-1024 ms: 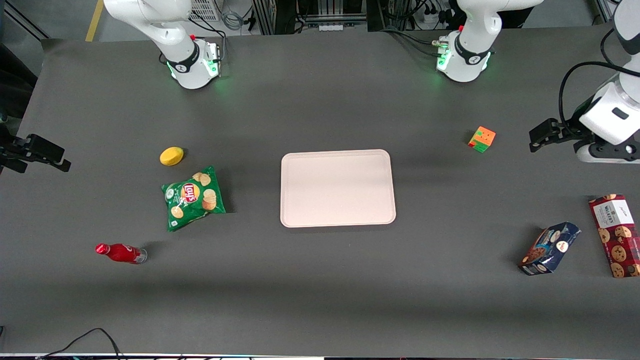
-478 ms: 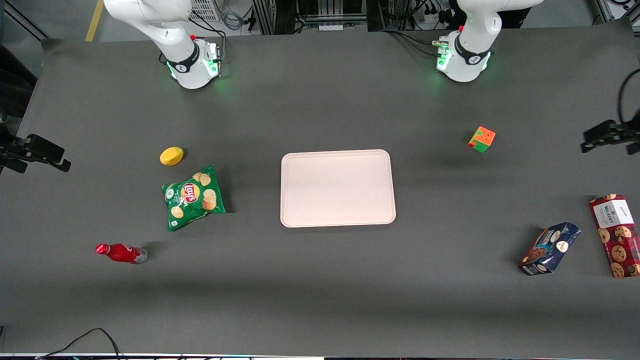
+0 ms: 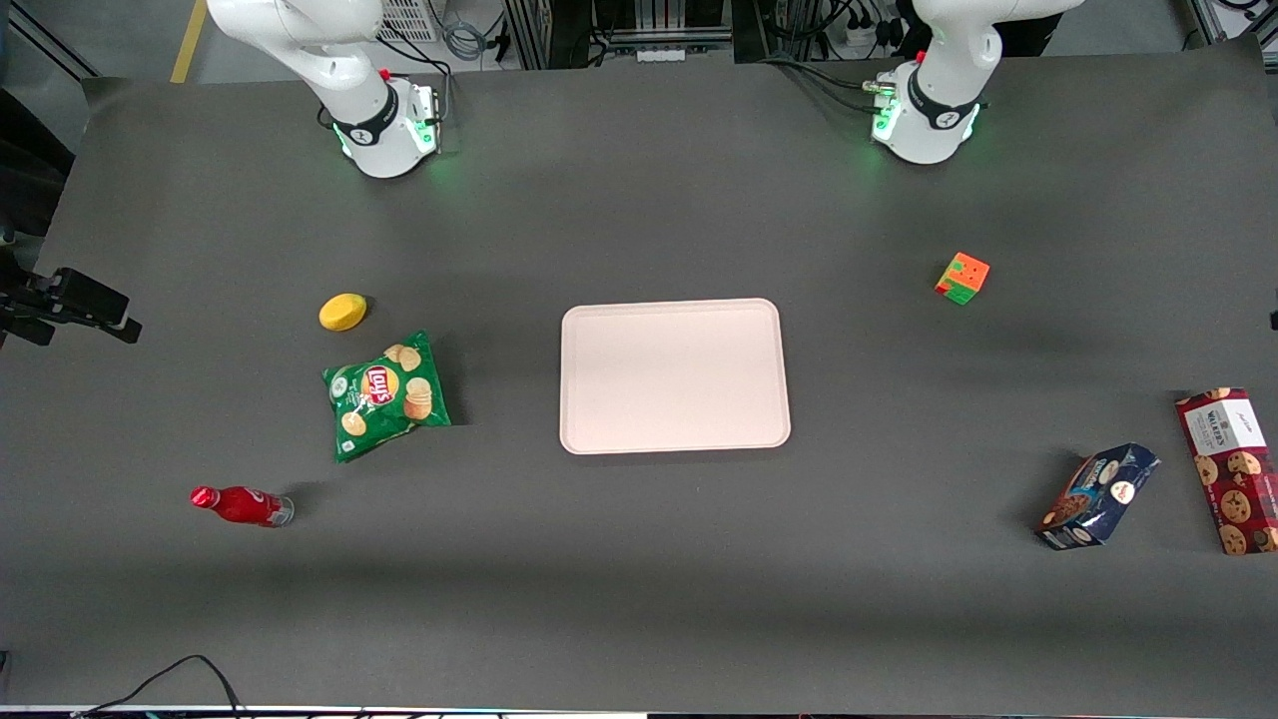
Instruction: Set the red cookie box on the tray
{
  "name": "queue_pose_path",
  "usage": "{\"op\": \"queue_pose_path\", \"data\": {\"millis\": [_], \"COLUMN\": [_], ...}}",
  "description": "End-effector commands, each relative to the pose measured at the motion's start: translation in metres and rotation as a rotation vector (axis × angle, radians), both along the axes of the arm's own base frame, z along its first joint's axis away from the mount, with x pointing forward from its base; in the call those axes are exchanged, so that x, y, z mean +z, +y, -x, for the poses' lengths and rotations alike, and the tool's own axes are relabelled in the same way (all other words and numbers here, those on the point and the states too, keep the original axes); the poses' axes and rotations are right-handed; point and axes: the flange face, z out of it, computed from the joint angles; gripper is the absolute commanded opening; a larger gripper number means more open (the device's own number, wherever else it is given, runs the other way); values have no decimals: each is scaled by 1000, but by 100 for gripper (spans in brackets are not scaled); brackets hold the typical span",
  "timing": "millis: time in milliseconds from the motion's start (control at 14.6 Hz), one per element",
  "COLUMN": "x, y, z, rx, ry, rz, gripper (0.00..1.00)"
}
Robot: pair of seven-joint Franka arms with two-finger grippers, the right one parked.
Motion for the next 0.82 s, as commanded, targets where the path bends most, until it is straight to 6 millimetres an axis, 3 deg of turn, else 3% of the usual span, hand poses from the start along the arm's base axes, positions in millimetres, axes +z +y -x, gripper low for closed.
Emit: {"op": "queue_pose_path", "data": {"millis": [0, 137, 341, 751], "x": [-36, -71, -120, -199], "y": [52, 64, 99, 110], "z": [-28, -40, -52, -70], "rx": [-45, -59, -48, 170], "ry": [-6, -32, -92, -49], "rz": [-18, 19, 54, 88], "gripper": [100, 100, 100, 100]}}
